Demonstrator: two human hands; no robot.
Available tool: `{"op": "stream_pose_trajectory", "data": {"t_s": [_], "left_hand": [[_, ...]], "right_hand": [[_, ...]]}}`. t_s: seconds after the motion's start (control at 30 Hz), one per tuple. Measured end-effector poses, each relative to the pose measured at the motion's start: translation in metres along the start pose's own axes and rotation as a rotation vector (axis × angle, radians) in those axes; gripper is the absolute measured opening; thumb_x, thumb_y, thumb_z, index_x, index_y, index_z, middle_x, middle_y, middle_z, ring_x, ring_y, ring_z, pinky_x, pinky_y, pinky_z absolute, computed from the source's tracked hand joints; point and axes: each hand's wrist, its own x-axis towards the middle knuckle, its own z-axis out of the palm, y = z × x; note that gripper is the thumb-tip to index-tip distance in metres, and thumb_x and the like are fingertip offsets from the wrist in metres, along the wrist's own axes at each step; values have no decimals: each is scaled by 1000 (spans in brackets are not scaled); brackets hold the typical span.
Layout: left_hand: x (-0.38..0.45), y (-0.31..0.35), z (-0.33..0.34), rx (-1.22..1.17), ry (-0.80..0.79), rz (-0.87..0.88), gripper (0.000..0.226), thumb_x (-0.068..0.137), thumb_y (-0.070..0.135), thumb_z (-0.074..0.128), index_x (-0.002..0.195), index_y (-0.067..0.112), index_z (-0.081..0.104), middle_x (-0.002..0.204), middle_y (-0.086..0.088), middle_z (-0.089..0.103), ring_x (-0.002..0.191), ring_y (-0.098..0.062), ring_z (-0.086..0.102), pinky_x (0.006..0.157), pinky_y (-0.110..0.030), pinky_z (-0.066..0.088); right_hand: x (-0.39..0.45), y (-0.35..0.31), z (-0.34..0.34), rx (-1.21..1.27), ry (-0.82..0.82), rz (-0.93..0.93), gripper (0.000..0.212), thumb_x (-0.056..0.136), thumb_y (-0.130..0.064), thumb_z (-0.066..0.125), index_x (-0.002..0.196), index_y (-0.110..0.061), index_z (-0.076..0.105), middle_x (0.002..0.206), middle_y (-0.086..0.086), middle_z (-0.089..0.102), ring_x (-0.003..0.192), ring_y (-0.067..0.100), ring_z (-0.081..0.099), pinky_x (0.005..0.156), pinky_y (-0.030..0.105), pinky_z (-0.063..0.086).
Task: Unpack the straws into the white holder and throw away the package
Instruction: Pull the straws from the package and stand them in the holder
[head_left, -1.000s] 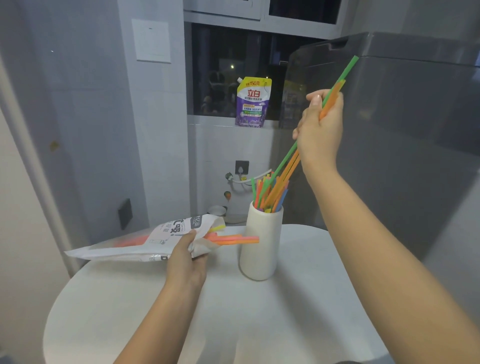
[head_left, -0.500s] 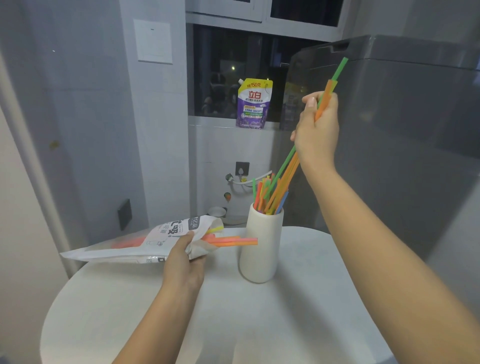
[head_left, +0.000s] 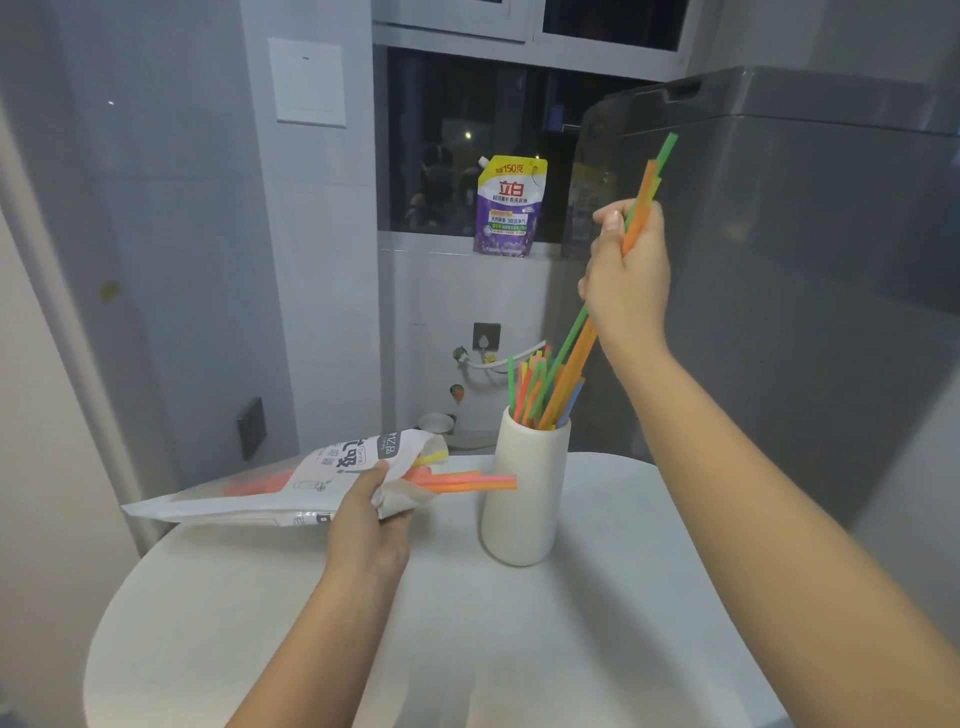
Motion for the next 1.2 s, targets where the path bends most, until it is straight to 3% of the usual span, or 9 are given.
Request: {"op": "stream_pose_trajectory", "data": {"t_s": [0.2,0.37,0.5,0.67,0.77,0.83,0.9,1.07,1.2], "left_hand": [[-1,0,1,12,-7,20,45,92,-2,49,137,4,43,105,-8,63,81,-16,65,56,-25,58],[-3,-1,1,-5,-9,15,44,93,-2,49,136,4,44,92,-6,65,65,-12,68,56,-24,58],[-1,1,1,15,-1,30,45,92,-2,49,137,4,45,97,-6,65,82,-16,64,55,-25,58],[-3,1,1,9,-3,14,45,92,-2,49,137,2,45,101,-8,64,84,-17,63,61,-26,58],[-1,2,1,17,2,25,47,92,-2,49,139,3,43,115,-10,61,86,-18,63,59,-27,58],[-1,1,1,11,-4,22,47,92,-2,49,139,3,44,108,-9,64,84,-17,63,58,-25,58],[-1,0,1,2,-4,16,45,92,-2,49,137,3,45,97,-7,64,82,-16,63,56,-24,58],[0,-1,1,15,-3,18,37,92,-1,49,128,7,48,94,-6,65,82,-17,64,59,-26,58],[1,1,0,15,5,15,29,92,-1,50,120,7,50,92,-6,65,81,-17,64,58,-26,58]], "right_hand": [[-12,9,5,-51,-22,13,18,99,-27,36,104,-14,46,78,-13,51,72,6,54,59,20,48],[-8,10,4,14,29,32,15,99,-31,35,96,-18,44,72,-15,50,64,3,51,58,22,46],[-13,15,9,-27,2,56,17,99,-31,35,99,-17,44,75,-13,51,69,6,54,59,22,49],[-19,23,13,-66,-28,98,17,99,-33,33,99,-19,43,73,-12,50,62,7,54,53,13,46],[-19,21,13,35,58,108,21,99,-34,32,101,-17,45,69,-12,50,53,3,52,48,12,45],[-15,19,12,84,92,103,28,99,-35,33,108,-13,46,67,-13,50,47,-2,51,47,10,44],[-14,19,13,67,38,111,32,99,-35,34,114,-10,46,68,-13,50,50,-1,51,46,9,43],[-26,34,16,-61,-187,220,19,100,-33,33,99,-18,44,69,-10,49,52,4,52,47,13,42],[-40,46,14,-256,-261,191,25,99,-25,38,81,-14,52,88,1,49,73,7,52,57,-1,35]]}}
